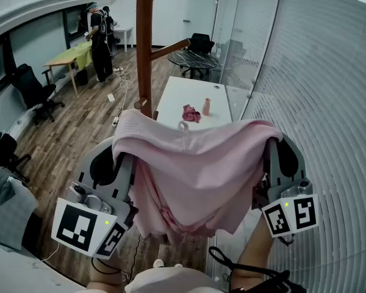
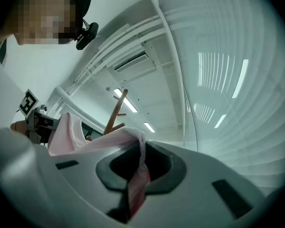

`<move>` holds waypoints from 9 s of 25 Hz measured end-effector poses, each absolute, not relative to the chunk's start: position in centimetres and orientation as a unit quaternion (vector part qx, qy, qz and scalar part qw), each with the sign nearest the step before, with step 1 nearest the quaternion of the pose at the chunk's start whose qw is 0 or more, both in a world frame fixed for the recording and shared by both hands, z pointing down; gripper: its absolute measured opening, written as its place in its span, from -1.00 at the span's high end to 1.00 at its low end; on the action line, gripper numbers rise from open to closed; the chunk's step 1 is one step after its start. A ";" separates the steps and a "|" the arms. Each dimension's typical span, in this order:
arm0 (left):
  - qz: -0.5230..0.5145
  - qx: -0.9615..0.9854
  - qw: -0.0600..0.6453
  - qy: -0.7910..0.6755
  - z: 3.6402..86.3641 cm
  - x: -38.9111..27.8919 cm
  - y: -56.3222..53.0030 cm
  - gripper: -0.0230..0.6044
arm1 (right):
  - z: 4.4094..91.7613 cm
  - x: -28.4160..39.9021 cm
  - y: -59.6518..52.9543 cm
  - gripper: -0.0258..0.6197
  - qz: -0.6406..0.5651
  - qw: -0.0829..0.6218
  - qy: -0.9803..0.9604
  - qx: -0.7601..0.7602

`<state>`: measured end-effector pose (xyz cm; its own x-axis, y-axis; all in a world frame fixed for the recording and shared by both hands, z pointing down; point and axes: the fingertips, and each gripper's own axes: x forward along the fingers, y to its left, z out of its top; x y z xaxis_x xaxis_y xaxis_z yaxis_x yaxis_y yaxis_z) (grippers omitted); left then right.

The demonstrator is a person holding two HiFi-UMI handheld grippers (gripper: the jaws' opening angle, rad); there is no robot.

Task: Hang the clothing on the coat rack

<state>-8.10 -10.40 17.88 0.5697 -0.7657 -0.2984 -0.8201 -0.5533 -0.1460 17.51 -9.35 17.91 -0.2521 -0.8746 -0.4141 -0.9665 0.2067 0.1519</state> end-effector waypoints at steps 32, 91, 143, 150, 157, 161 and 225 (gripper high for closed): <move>0.112 -0.862 0.171 0.465 13.1 -8.6 -9.5 0.84 | 14.1 15.5 -12.5 0.81 0.229 0.128 0.799 -0.540; 0.082 -0.820 0.248 0.509 1.7 -10.2 -19.7 0.84 | 0.1 7.8 -30.3 0.81 0.296 0.155 0.835 -0.438; 0.014 -0.834 0.152 0.530 10.9 -12.3 -24.7 0.84 | 15.2 5.8 -35.8 0.81 0.187 0.037 0.869 -0.457; 0.011 -0.837 0.140 0.529 11.4 -12.3 -24.7 0.84 | 16.0 5.6 -35.7 0.81 0.177 0.029 0.873 -0.453; 0.005 -0.841 0.130 0.526 12.2 -12.5 -24.9 0.84 | 16.3 5.3 -35.7 0.81 0.176 0.027 0.874 -0.453; 0.001 -0.843 0.126 0.523 12.6 -12.5 -24.9 0.84 | 16.4 5.1 -35.6 0.81 0.176 0.024 0.874 -0.452; 0.015 -0.900 0.005 0.435 26.5 -11.9 -23.5 0.76 | 19.1 5.8 -30.9 0.80 0.203 0.004 0.854 -0.478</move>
<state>-11.93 -23.54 26.49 0.6206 -0.7836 -0.0309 -0.7838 -0.6210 0.0046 5.82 -30.93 19.13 -0.5424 -0.8156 -0.2016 -0.8191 0.4600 0.3428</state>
